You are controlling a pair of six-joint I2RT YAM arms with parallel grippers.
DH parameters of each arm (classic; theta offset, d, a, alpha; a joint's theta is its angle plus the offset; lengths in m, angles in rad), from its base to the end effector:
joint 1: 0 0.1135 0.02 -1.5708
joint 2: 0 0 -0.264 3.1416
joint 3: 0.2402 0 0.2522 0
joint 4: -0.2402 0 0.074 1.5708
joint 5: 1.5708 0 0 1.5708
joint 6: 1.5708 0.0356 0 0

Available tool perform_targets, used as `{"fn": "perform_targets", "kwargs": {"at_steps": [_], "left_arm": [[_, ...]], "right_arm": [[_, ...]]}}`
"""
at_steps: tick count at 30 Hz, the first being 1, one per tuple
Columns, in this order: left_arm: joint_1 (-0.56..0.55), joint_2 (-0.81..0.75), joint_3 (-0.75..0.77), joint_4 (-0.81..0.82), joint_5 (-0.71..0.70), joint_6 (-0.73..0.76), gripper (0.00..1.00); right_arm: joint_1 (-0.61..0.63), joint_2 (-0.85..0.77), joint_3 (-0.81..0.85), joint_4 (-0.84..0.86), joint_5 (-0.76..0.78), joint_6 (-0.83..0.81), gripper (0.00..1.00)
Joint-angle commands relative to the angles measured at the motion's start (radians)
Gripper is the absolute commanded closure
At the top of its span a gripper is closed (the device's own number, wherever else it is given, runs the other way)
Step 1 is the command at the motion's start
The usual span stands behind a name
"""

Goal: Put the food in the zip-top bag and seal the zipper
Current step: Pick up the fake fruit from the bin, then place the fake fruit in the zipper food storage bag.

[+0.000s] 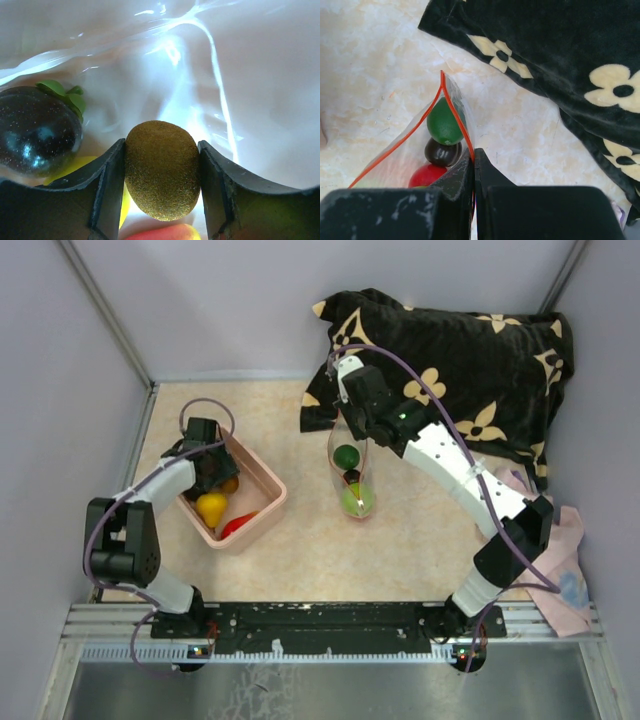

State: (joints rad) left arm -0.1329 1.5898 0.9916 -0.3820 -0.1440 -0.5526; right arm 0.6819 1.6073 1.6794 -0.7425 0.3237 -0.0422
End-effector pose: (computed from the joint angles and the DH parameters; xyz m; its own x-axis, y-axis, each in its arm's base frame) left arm 0.3199 -0.0376 0.1984 -0.7280 -0.4268 -0.5365 -0.3879 0.9017 -0.1908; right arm 0.2820 0.2144 0.3879 -0.4649 -0.4289 -0.7745 -0.4240 0.8758 -0.2305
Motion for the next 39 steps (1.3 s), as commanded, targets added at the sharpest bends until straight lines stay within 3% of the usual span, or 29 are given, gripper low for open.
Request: {"fn": "perform_targets", "kwargs": {"at_steps": [1,7,20,29,39], "left_arm": [[0.002,-0.097,-0.016,0.043,0.055,0.015,0.92],[0.000,-0.246,-0.027,0.054,0.125,0.033,0.91],[-0.080,-0.551,-0.021,0.141,0.415,-0.003,0.88],[-0.291,-0.556,0.071,0.213,0.406,-0.057,0.88],[-0.435,-0.468,0.124,0.388,0.406,-0.112,0.88]], "right_arm": [[-0.010,-0.056,0.061,0.007,0.001,0.001,1.00],[-0.005,-0.054,0.073,-0.002,0.009,0.005,1.00],[0.027,-0.054,0.083,-0.004,-0.003,0.036,1.00],[0.057,-0.037,0.100,0.000,0.000,0.047,1.00],[0.068,-0.024,0.097,0.007,-0.020,0.068,1.00]]}}
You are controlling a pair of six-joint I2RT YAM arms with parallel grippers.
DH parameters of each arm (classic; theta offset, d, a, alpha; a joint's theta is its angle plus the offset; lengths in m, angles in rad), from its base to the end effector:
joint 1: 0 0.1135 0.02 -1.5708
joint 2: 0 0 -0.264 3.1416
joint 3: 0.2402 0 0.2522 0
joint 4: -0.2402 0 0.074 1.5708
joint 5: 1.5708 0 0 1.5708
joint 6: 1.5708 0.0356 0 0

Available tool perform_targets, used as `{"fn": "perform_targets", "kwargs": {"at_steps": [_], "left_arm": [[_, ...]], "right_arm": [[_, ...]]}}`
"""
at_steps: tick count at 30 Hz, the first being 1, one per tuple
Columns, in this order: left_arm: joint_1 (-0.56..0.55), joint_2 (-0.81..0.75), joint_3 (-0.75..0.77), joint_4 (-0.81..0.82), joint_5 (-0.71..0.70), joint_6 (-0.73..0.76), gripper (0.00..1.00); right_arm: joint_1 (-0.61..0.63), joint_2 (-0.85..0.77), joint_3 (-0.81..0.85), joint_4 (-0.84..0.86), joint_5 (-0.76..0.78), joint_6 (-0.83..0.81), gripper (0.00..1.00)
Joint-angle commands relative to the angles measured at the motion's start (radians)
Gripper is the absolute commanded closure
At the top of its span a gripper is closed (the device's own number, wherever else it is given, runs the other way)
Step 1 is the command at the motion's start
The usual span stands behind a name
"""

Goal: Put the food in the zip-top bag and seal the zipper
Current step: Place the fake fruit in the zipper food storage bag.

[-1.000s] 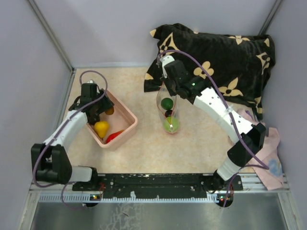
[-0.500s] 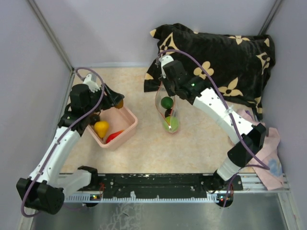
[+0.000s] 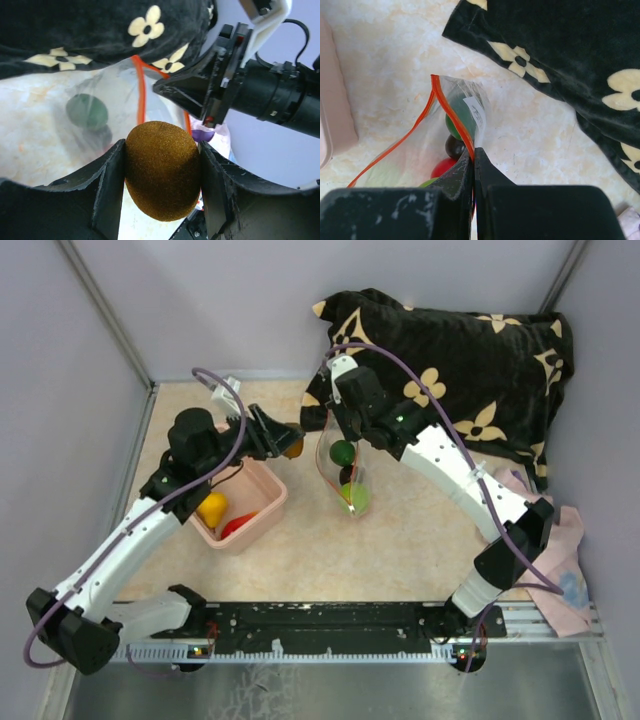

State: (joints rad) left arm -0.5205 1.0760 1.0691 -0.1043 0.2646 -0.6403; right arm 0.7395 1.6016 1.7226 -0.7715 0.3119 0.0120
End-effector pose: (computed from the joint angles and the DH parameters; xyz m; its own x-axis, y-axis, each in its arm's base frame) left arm 0.2103 -0.1313 0.3921 -0.4987 -0.3788 -0.7796 0.5082 0.6008 -0.6170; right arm 0.2659 0.2277 0.4012 -0.4529 -0.3977 -0.7980 -0.4556 0.8726 -0.1763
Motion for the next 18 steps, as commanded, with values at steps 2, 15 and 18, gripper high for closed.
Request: {"fn": "perform_targets", "kwargs": {"at_steps": [2,15,18], "left_arm": [[-0.075,0.071,0.055,0.139,-0.024,-0.024,0.88],[-0.166,0.222,0.120,0.209,-0.107,-0.060,0.87],[-0.185,0.244,0.121,0.203,-0.136,-0.052,0.86]], "right_arm": [[0.011,-0.019,0.058,0.037,-0.007,0.013,1.00],[0.011,-0.023,0.051,0.037,-0.008,0.014,1.00],[0.011,-0.022,0.049,0.038,-0.007,0.011,1.00]]}}
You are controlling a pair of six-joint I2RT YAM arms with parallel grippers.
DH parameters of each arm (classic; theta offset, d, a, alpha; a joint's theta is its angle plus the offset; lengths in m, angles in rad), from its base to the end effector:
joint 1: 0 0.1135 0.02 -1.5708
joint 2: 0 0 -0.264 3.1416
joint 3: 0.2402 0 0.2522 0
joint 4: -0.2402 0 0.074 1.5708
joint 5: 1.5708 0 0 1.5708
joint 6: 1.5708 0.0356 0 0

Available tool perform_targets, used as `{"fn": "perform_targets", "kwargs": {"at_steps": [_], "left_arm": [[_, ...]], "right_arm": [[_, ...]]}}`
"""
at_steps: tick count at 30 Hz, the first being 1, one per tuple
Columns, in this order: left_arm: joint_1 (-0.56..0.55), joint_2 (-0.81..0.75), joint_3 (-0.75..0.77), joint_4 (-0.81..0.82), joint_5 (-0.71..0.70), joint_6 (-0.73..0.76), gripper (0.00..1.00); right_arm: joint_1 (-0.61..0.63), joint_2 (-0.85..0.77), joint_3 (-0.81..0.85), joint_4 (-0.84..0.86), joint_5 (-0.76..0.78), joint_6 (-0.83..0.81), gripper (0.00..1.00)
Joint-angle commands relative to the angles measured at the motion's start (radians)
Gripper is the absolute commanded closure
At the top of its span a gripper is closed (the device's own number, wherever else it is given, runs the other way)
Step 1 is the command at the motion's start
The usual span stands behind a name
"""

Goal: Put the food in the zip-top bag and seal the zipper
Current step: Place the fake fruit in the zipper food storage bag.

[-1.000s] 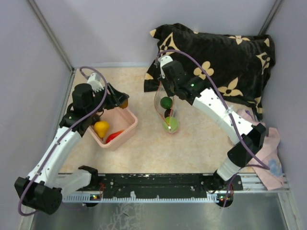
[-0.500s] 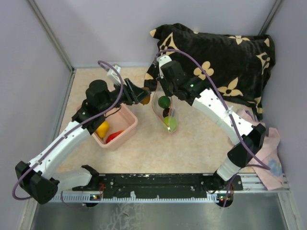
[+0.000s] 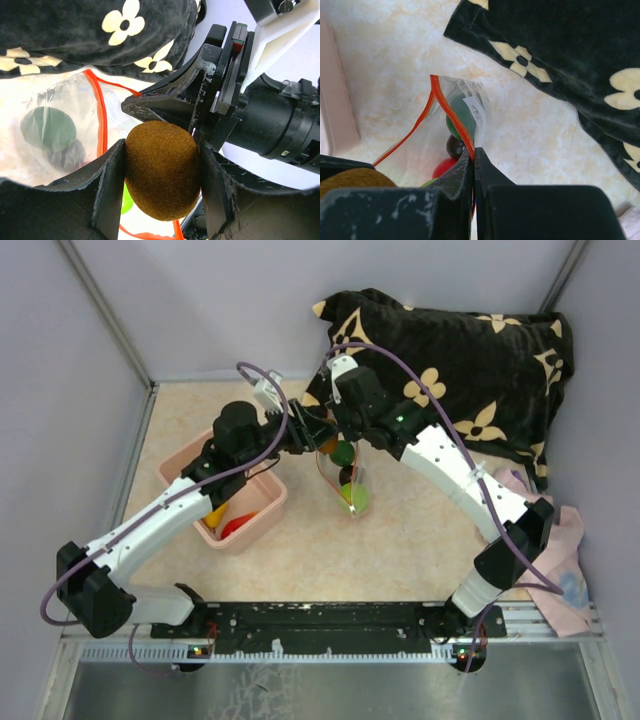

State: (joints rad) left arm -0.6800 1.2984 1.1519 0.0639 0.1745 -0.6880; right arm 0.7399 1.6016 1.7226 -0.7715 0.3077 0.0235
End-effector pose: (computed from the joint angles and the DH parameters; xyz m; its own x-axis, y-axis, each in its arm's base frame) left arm 0.2362 -0.1990 0.3824 -0.5282 -0.3771 -0.7608 0.5416 0.5405 -0.6439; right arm 0.2657 0.2280 0.4011 -0.4580 -0.3878 -0.7999 -0.4539 0.8757 -0.1647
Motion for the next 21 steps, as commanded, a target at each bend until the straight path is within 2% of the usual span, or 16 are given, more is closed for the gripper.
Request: {"fn": "perform_targets", "kwargs": {"at_steps": [1,4,12,17,21], "left_arm": [[-0.028,0.030,0.039,0.028,-0.054,0.001,0.86],[-0.036,0.055,0.043,0.004,-0.073,0.015,0.84],[-0.059,0.089,0.039,-0.028,-0.133,0.047,0.70],[-0.060,0.095,0.027,-0.073,-0.203,0.057,0.68],[-0.059,0.058,-0.039,-0.034,-0.245,0.050,0.67]], "right_arm": [[0.011,-0.022,0.048,0.040,-0.003,0.000,1.00],[0.011,-0.020,0.050,0.042,-0.001,-0.004,1.00],[0.011,-0.011,0.054,0.050,0.005,-0.014,1.00],[0.010,-0.009,0.054,0.051,0.019,-0.016,1.00],[0.008,-0.011,0.053,0.046,0.037,-0.017,1.00]]}}
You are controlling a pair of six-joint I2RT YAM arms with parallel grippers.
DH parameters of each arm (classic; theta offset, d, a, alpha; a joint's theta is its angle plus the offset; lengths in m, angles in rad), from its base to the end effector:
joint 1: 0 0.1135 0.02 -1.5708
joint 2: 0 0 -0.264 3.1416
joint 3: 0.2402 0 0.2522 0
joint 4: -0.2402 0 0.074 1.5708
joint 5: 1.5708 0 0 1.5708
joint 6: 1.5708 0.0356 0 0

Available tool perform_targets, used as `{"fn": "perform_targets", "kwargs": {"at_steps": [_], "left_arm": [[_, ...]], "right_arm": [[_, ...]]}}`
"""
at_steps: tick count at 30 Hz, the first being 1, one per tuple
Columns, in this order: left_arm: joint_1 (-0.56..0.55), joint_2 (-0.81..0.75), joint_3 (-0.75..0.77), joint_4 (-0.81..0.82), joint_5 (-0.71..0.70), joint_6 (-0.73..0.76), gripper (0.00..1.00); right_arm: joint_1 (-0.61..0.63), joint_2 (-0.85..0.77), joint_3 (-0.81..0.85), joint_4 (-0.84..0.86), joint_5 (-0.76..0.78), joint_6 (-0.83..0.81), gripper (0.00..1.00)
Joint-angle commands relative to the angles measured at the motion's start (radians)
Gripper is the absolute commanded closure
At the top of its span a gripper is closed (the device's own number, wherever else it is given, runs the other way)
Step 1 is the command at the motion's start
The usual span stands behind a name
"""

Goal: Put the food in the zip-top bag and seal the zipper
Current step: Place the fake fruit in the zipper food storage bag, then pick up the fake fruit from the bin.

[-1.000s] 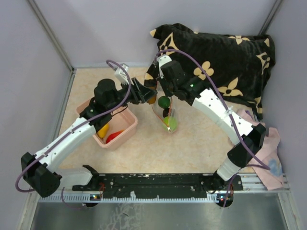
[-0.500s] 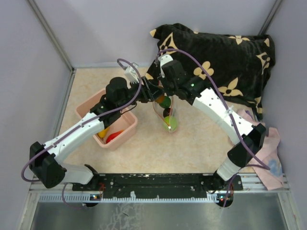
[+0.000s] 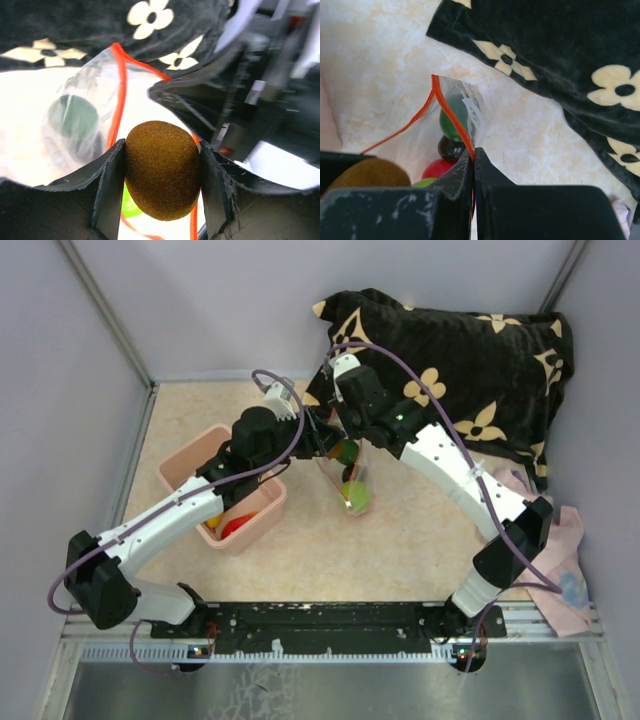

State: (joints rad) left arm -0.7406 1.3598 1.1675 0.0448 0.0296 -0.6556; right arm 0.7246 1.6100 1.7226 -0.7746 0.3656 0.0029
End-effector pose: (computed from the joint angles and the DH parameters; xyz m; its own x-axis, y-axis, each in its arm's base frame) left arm 0.2392 -0.2201 0.3676 -0.5103 -0.3591 -0.7814 0.4856 0.6296 -0.6065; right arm 0.2717 0.2235 0.3985 -0.4614 -0.4049 -0.7894 -0.4065 0.8874 -0.2175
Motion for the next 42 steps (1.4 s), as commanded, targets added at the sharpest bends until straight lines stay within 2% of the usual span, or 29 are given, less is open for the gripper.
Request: {"fn": "perform_targets", "kwargs": {"at_steps": [1,6,10,13,17,19,29,35,42], "left_arm": [[0.001,-0.008,-0.061,-0.011,-0.106,0.017,0.67],[0.001,-0.002,-0.062,-0.033,-0.108,0.014,0.66],[-0.001,-0.001,-0.051,-0.041,-0.094,0.023,0.59],[-0.011,0.008,-0.032,-0.054,-0.086,0.043,0.51],[-0.020,0.014,-0.011,-0.091,-0.082,0.057,0.34],[-0.021,0.011,-0.004,-0.104,-0.087,0.057,0.29],[-0.019,-0.054,0.069,-0.204,-0.128,0.103,0.17],[0.001,-0.101,0.171,-0.421,-0.233,0.142,0.11],[0.047,-0.123,0.236,-0.762,-0.360,-0.006,0.07]], "right_arm": [[0.023,-0.019,0.053,0.048,-0.022,0.003,1.00],[0.022,-0.020,0.053,0.051,-0.023,0.008,1.00],[0.024,-0.021,0.052,0.055,-0.027,0.007,1.00],[0.023,-0.024,0.047,0.060,-0.031,0.011,1.00],[0.023,-0.023,0.043,0.070,-0.033,0.013,1.00],[0.023,-0.023,0.046,0.071,-0.038,0.013,1.00],[0.023,-0.044,0.005,0.094,-0.039,0.024,1.00],[0.023,-0.065,-0.002,0.095,-0.033,0.009,1.00],[0.023,-0.086,-0.003,0.073,-0.034,-0.005,1.00]]}}
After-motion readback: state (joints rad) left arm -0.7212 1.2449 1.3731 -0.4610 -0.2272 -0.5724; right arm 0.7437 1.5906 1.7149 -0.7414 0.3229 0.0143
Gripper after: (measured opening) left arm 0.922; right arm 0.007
